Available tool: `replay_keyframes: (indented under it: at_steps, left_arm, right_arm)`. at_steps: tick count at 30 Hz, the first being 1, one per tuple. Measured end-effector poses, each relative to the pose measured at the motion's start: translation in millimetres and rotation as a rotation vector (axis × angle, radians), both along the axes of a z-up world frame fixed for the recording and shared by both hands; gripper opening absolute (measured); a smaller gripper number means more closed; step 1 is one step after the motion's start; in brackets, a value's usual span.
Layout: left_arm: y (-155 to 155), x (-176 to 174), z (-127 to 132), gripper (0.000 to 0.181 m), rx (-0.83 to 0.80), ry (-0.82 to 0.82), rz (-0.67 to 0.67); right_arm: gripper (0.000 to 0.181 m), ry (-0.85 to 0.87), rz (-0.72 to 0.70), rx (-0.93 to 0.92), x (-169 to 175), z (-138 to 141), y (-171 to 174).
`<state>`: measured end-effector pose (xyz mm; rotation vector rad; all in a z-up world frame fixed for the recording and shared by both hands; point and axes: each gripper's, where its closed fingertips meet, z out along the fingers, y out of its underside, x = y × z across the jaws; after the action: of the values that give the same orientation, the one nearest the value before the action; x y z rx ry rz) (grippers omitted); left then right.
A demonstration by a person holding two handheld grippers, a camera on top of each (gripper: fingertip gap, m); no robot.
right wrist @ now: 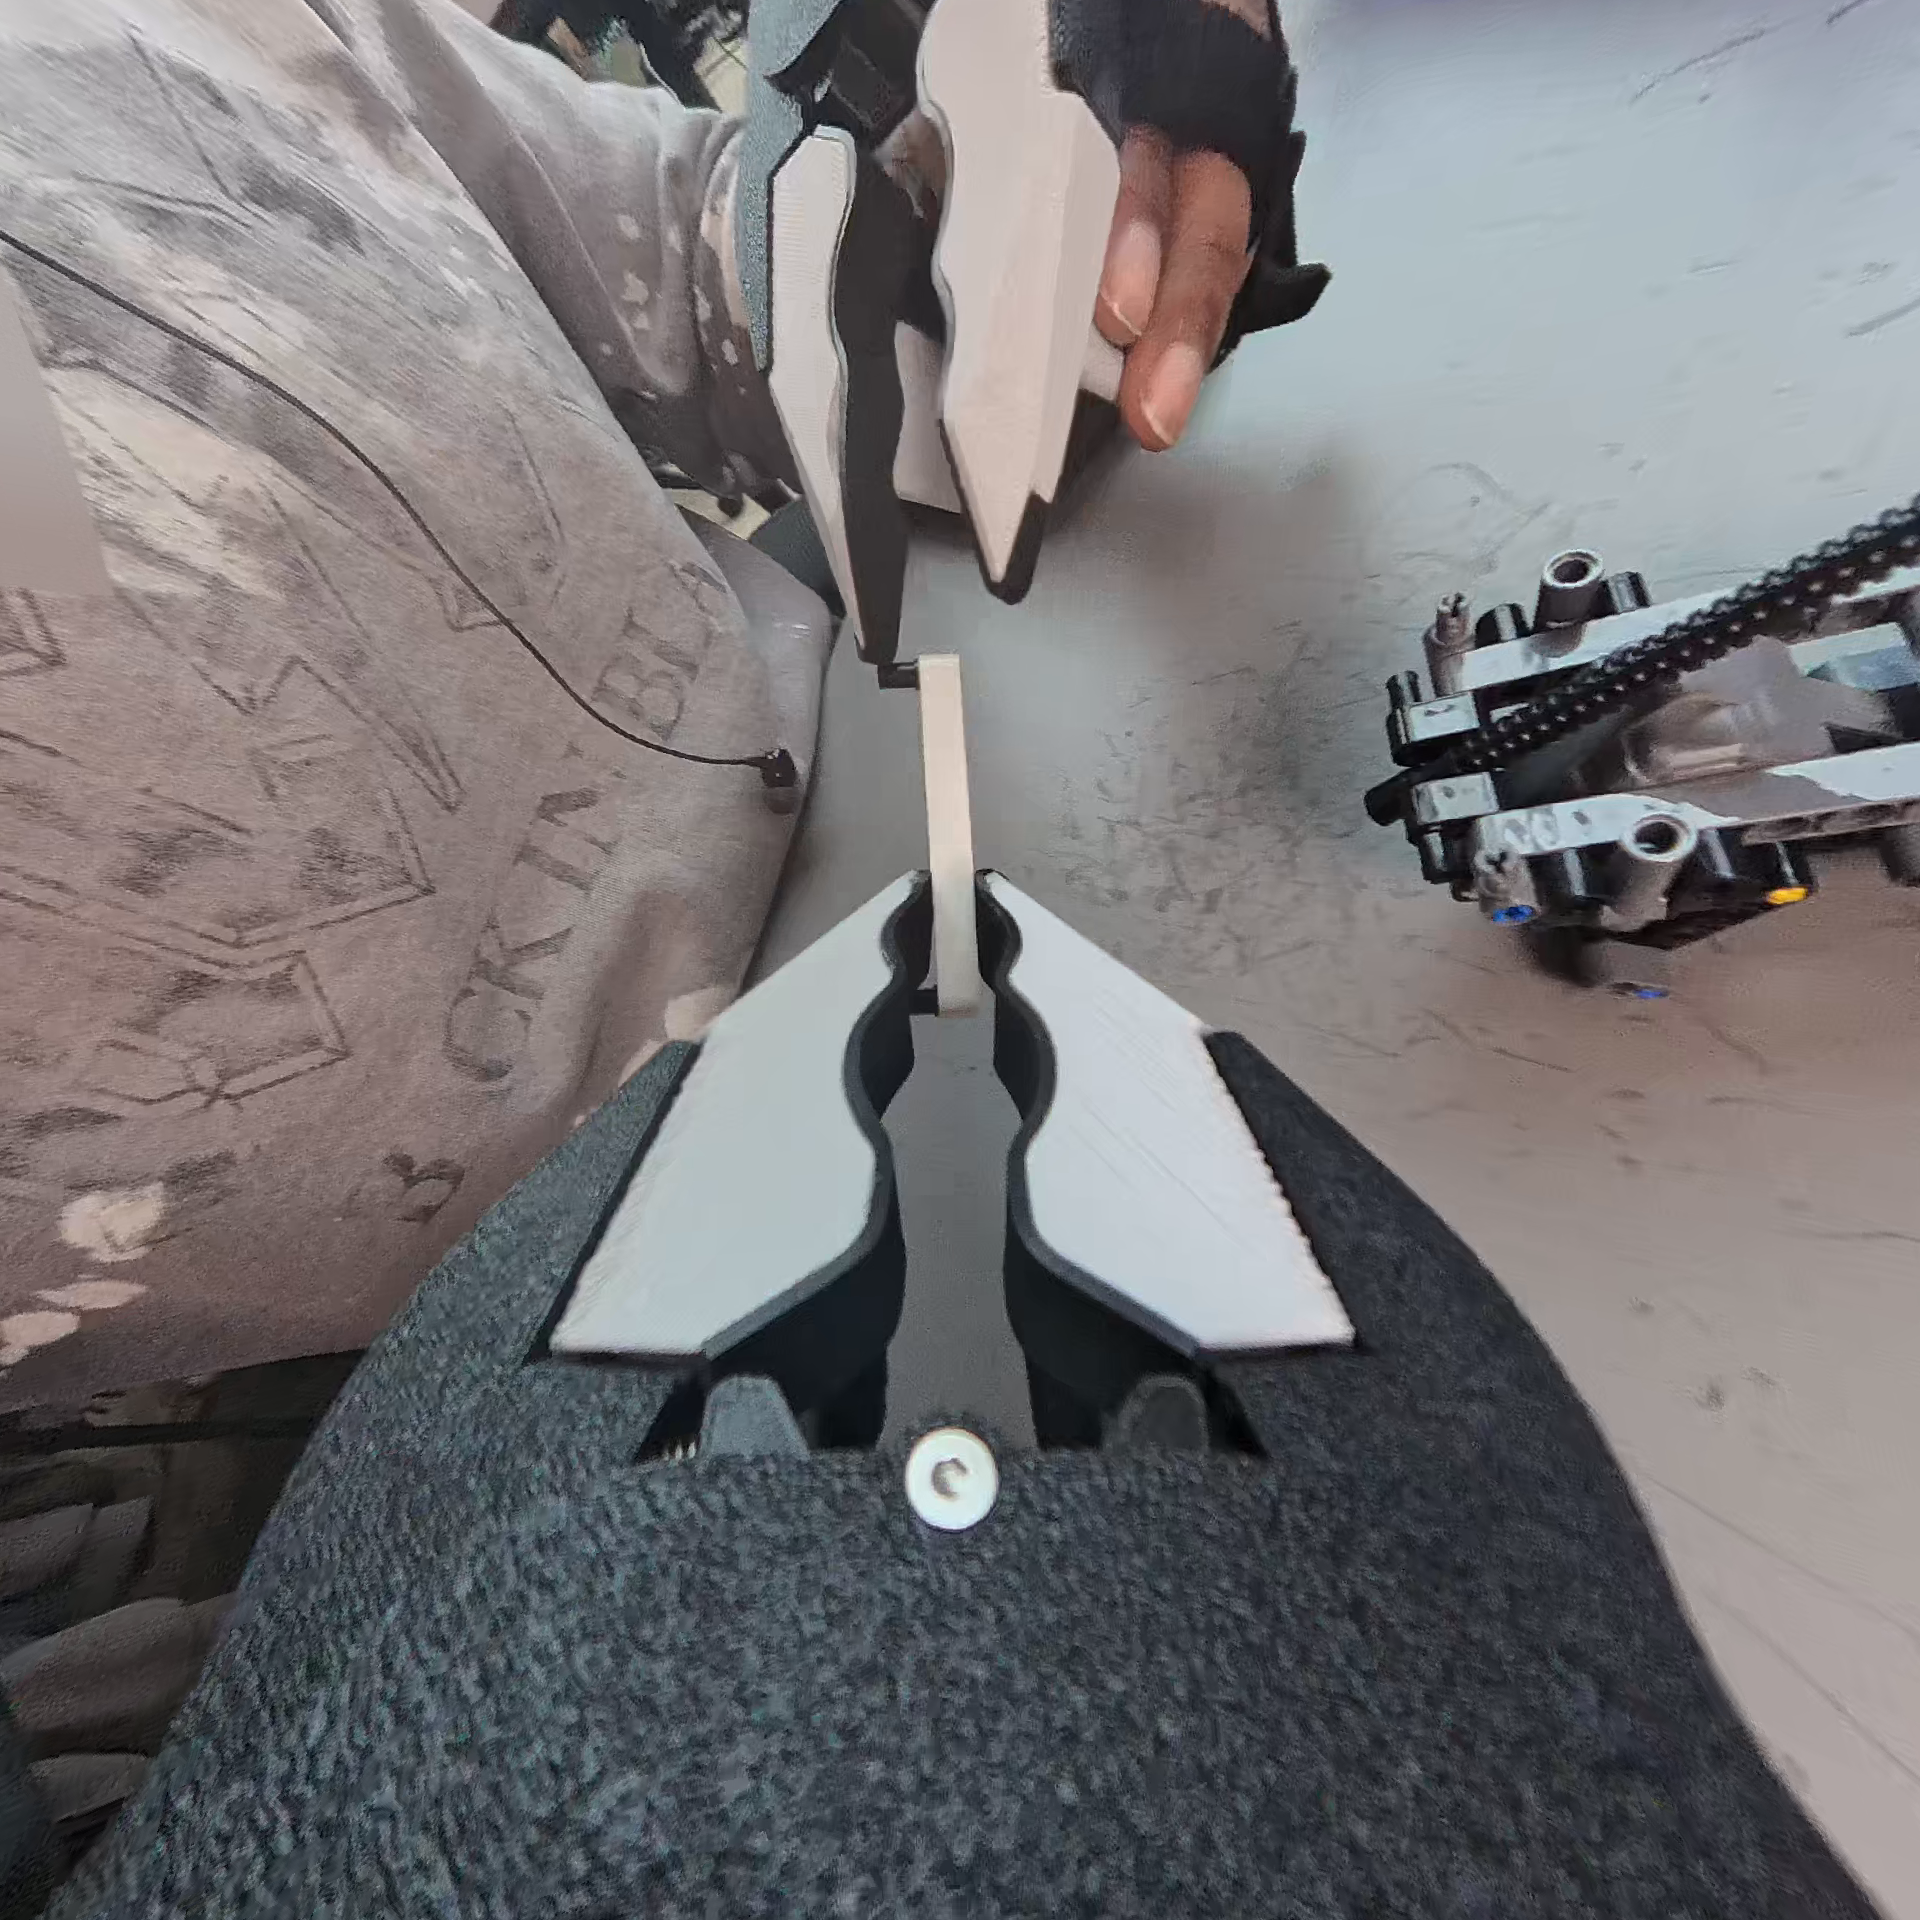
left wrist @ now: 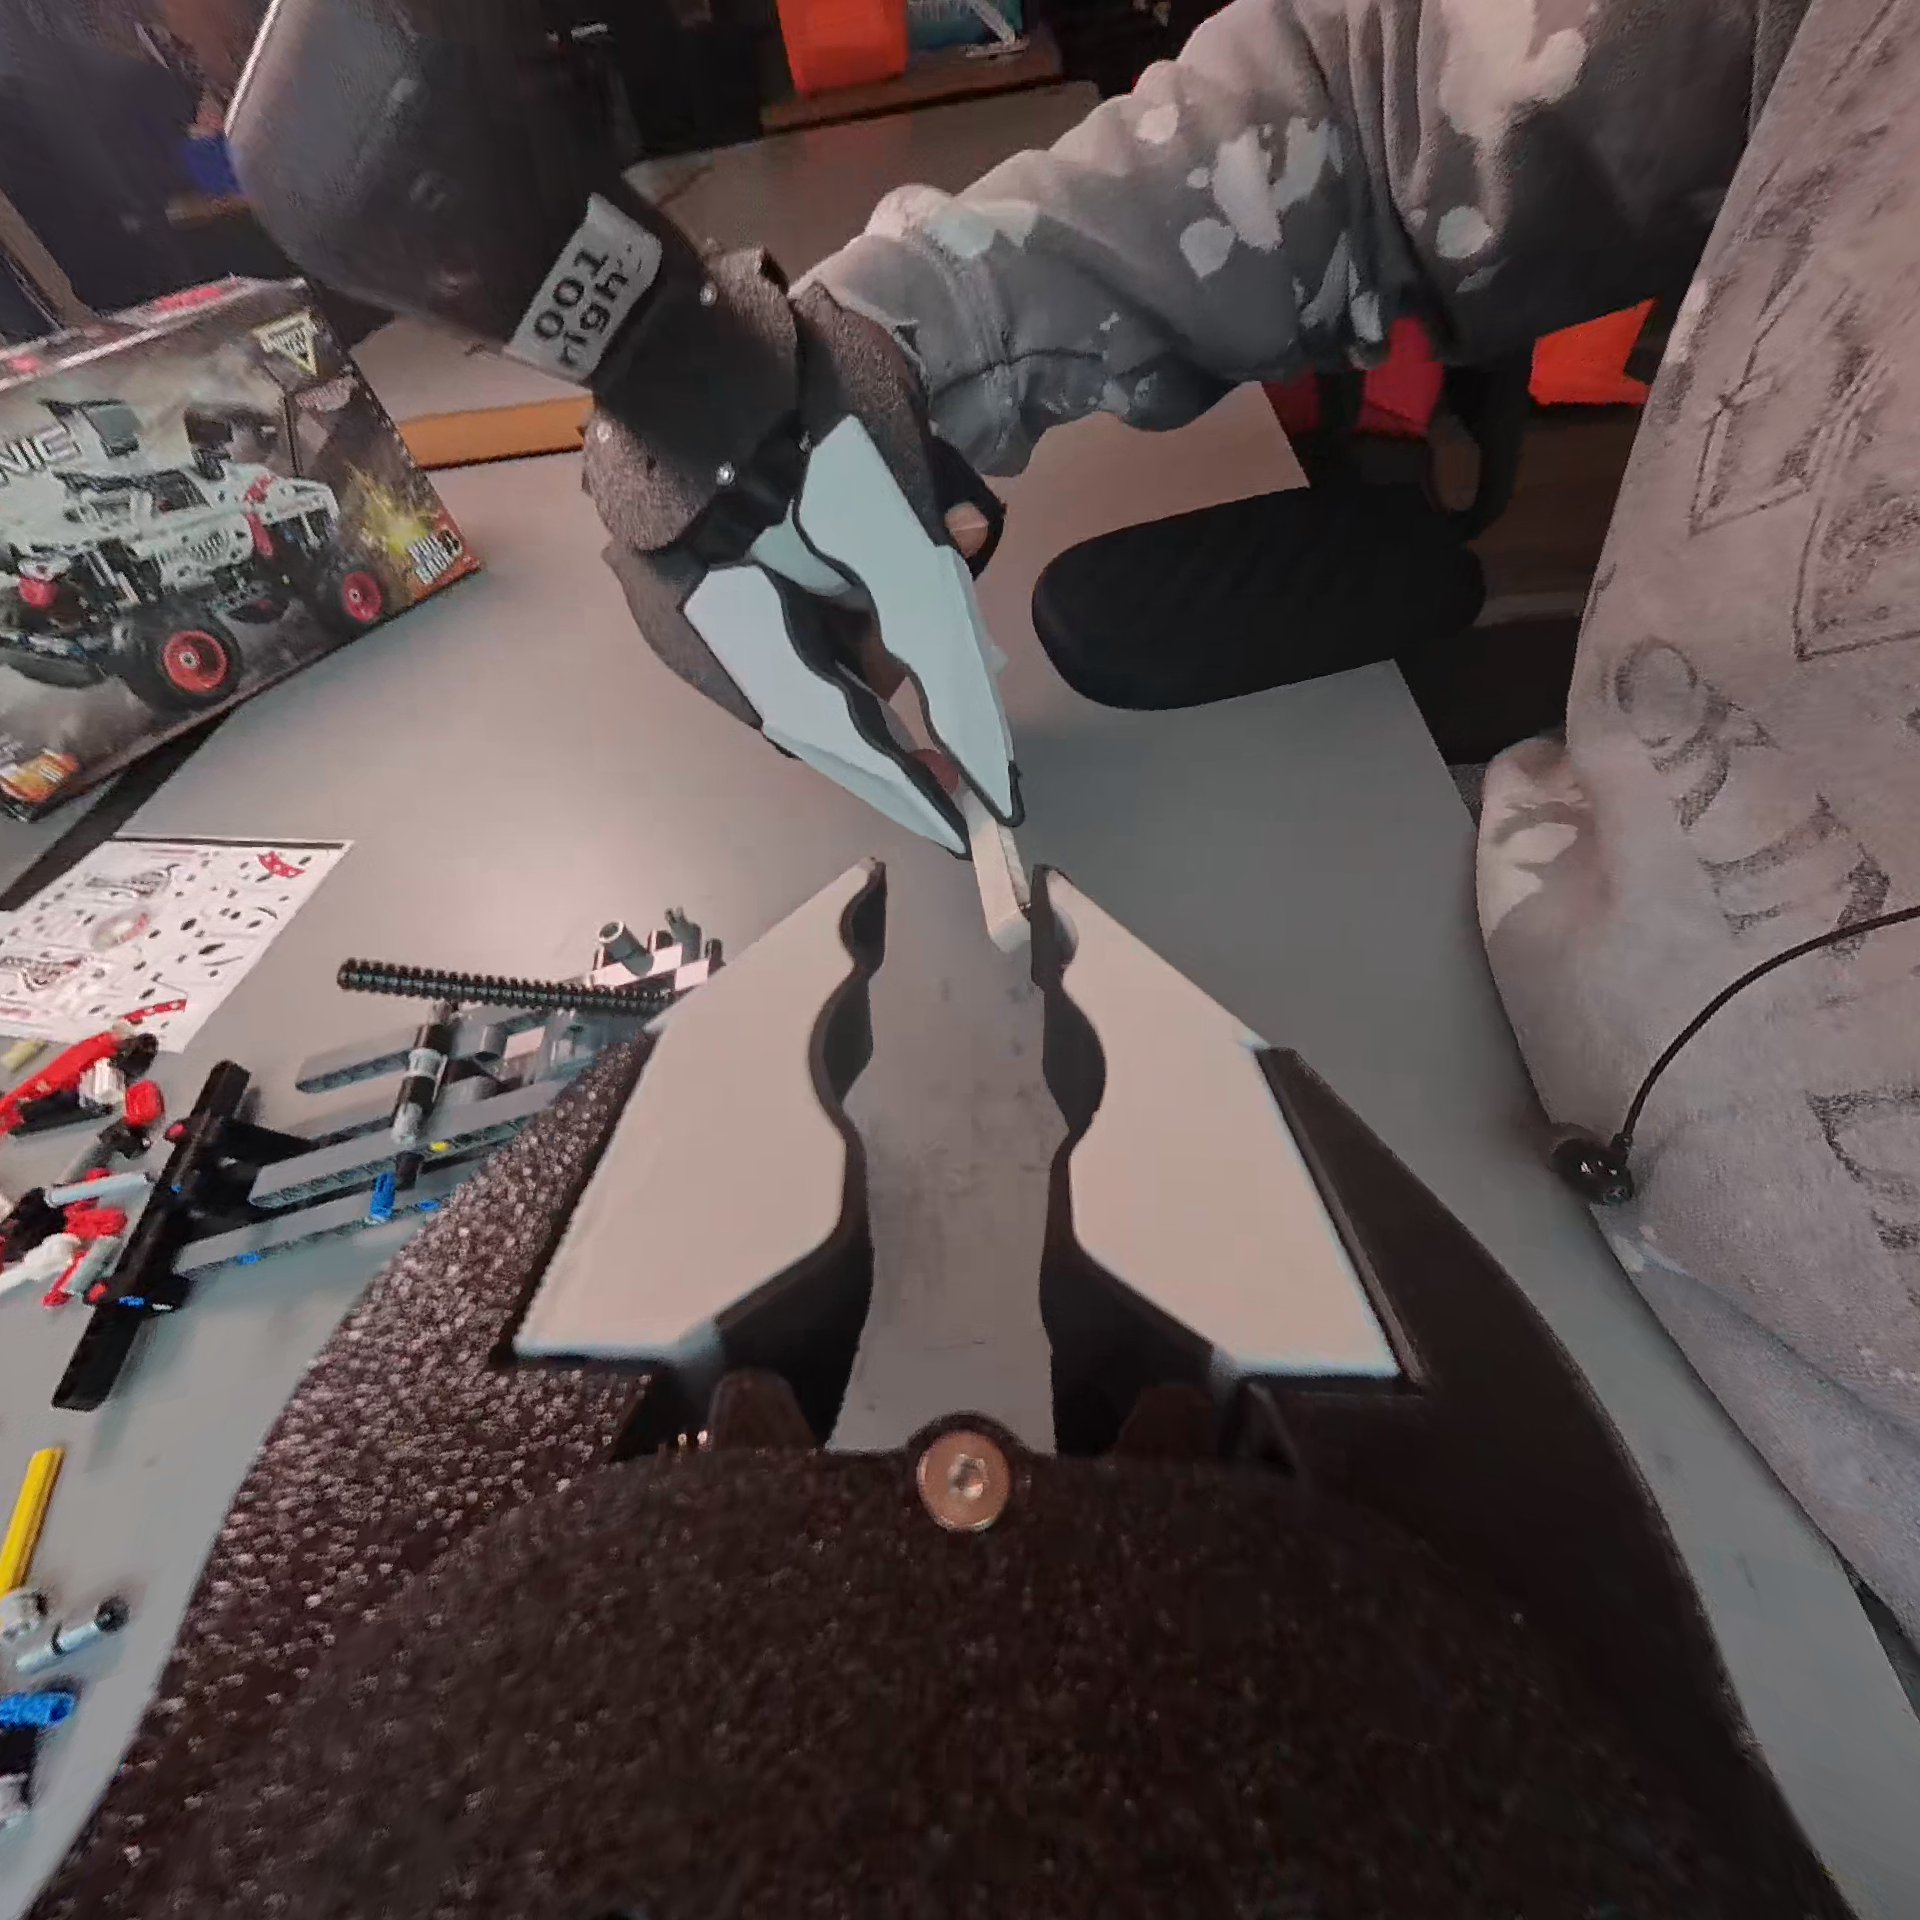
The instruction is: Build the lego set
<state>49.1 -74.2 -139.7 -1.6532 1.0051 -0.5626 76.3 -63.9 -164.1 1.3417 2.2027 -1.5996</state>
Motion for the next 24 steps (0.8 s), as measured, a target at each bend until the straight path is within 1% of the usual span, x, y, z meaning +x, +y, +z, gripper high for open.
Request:
replay_keyframes:
  at_steps: [4, 6, 9, 10, 12, 13, 14, 16, 17, 18, 20, 21, 23, 24]
  left_arm:
    - [-11.6, 5.8, 8.9, 0.031, 0.043, 0.003, -0.056]
    - [-12.4, 6.3, 10.1, 0.030, 0.052, 0.012, -0.053]
    - [-9.7, 8.8, 2.7, 0.021, 0.060, 0.075, -0.044]
    - [-8.2, 9.5, 2.4, 0.013, 0.063, 0.080, -0.037]
    - [-5.5, 7.8, 5.6, 0.012, 0.060, 0.069, -0.023]
    - [-2.8, 4.8, 6.8, 0.012, 0.041, 0.056, -0.004]
    - [1.9, 0.3, 8.2, 0.011, 0.025, 0.034, 0.030]
    - [12.0, -11.6, 4.7, 0.011, -0.053, -0.024, 0.101]
    - [15.7, -16.3, 2.4, 0.011, -0.098, -0.065, 0.121]
    - [17.6, -18.1, 3.2, 0.011, -0.125, -0.115, 0.124]
    - [19.8, -17.2, 7.0, 0.010, -0.150, -0.174, 0.113]
    - [22.0, -16.2, 6.6, 0.011, -0.150, -0.170, 0.114]
    - [25.7, -13.2, 6.9, 0.010, -0.142, -0.174, 0.113]
    - [26.9, -13.6, 6.7, 0.011, -0.142, -0.179, 0.119]
  right_arm:
    - [0.007, -0.008, -0.011, -0.065, -1.3, 7.4, 0.1]
    - [0.007, 0.003, -0.019, -0.093, -2.2, 11.6, 1.5]
    - [0.007, 0.034, -0.015, -0.133, -4.3, 22.3, -4.5]
    - [0.007, 0.039, -0.012, -0.122, -5.1, 22.7, -5.6]
    - [0.008, 0.055, -0.023, -0.091, -7.9, 22.7, -5.3]
    - [0.008, 0.076, -0.050, -0.065, -11.5, 24.2, -1.6]
    - [0.009, 0.126, -0.099, -0.003, -17.6, 27.0, 5.9]
    - [0.025, 0.316, -0.190, 0.186, -27.5, 43.2, 19.4]
    - [0.028, 0.397, -0.192, 0.291, -26.8, 50.3, 19.5]
    - [0.031, 0.449, -0.188, 0.409, -26.9, 52.0, 18.9]
    - [0.032, 0.484, -0.190, 0.657, -33.2, 40.3, 23.8]
    - [0.030, 0.501, -0.188, 0.728, -37.6, 34.6, 24.0]
    - [0.008, 0.498, -0.189, 0.726, -44.0, 26.2, 20.0]
    - [0.007, 0.494, -0.188, 0.718, -46.0, 24.4, 21.9]
